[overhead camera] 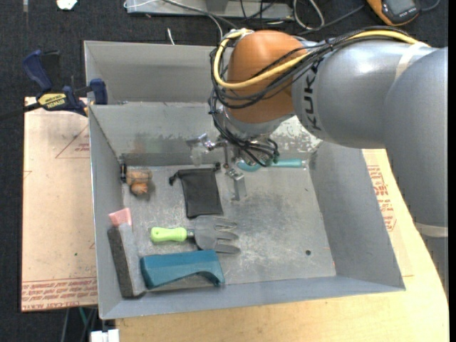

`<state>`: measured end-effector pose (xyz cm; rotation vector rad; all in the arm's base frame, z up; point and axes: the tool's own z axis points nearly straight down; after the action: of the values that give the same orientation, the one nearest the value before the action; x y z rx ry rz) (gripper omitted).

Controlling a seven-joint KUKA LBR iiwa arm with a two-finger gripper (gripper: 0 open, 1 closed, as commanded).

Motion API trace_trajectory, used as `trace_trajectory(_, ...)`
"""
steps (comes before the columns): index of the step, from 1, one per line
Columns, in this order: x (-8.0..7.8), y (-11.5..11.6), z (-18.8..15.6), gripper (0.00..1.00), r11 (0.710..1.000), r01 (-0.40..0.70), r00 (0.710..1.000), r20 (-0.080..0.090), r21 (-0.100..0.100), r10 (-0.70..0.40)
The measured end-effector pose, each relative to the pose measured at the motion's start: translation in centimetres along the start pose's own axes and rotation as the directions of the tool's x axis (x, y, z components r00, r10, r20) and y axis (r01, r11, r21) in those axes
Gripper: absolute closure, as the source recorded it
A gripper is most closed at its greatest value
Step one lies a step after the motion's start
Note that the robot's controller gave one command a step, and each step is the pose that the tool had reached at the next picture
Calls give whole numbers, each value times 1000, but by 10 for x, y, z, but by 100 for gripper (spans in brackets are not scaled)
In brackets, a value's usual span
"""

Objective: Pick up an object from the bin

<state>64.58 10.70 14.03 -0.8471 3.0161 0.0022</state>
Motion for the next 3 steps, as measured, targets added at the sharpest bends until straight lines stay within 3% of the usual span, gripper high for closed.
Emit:
trace_trajectory(1, 4, -17, 60, 0, 920, 393, 920, 7, 8, -393)
trace_trajectory(2, 5, -20, 69, 100, 829, 559, 829, 9, 9, -559)
trace_trajectory(3, 5, -20, 69, 100, 829, 559, 829, 9, 9, -559)
